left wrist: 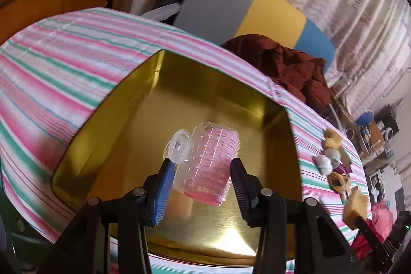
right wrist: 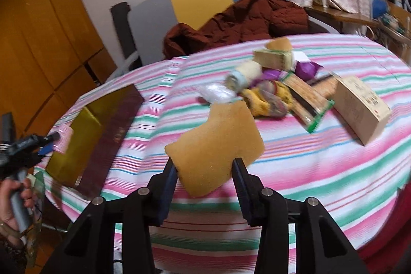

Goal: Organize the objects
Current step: 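Lower the pink container into the gold tray with the left tool while the right tool releases the sponge there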

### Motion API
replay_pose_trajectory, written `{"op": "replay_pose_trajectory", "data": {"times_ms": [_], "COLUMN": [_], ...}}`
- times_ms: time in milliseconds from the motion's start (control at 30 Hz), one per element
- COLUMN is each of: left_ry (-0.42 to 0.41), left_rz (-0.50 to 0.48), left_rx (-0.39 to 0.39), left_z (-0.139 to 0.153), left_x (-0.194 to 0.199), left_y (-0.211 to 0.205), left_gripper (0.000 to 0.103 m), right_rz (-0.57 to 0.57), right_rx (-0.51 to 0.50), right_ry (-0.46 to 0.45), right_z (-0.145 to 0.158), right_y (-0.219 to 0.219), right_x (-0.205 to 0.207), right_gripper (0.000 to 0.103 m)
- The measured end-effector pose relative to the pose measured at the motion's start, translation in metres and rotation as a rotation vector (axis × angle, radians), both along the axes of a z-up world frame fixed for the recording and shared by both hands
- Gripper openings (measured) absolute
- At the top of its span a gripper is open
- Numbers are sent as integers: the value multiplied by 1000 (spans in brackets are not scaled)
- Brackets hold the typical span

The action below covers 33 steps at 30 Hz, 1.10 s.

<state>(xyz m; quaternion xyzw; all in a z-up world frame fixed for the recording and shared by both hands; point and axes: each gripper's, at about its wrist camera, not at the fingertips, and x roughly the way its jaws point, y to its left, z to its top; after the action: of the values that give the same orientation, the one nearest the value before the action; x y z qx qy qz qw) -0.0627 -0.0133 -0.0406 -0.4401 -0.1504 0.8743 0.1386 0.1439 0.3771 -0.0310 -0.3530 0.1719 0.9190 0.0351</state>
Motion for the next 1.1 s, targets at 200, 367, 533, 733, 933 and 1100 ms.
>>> {"op": "replay_pose_trajectory", "data": {"times_ms": [200, 367, 533, 733, 933, 1100], "left_ry": [-10, -18, -49, -67, -13, 38], "left_rz": [51, 76, 109, 137, 197, 254], "left_rx": [-86, -143, -176, -56, -48, -1], "left_z": [-9, -14, -21, -14, 3, 20], "left_x": [-8, -10, -13, -7, 2, 9], "left_y": [-16, -24, -32, -46, -59, -69], "left_gripper": [45, 46, 46, 48, 51, 51], "right_rz": [74, 147, 213, 293, 376, 441], "right_rx": [-7, -7, -8, -8, -5, 8], "right_ry": [42, 62, 65, 59, 36, 10], "right_z": [19, 28, 30, 29, 22, 17], "right_y": [-32, -60, -85, -115, -150, -181], "right_x": [-9, -17, -26, -38, -57, -81], "right_gripper": [44, 44, 44, 44, 44, 44]}}
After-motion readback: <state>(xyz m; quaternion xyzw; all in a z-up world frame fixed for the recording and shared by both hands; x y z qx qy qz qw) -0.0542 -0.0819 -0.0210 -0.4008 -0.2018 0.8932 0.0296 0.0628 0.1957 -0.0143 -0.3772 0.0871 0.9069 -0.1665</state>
